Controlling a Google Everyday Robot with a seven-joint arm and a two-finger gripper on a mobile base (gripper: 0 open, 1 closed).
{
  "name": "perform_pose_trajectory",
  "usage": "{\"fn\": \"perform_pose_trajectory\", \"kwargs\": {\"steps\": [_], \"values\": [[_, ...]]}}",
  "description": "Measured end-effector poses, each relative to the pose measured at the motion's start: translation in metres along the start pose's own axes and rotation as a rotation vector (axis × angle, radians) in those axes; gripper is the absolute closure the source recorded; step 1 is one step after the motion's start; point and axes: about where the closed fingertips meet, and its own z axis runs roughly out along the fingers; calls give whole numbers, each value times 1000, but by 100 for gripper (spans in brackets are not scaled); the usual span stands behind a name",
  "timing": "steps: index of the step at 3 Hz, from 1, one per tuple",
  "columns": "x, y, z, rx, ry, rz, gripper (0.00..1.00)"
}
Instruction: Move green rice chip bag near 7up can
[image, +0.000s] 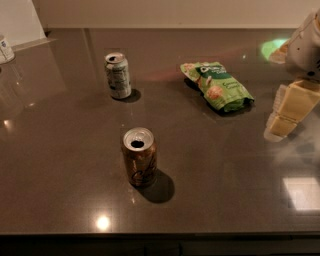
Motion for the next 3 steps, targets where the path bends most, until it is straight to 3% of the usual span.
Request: {"fn": "perform_pose_trajectory", "kwargs": {"steps": [2,3], "values": [[2,-71,49,82,-78,203,0],[0,-104,81,92,-126,313,0]]}}
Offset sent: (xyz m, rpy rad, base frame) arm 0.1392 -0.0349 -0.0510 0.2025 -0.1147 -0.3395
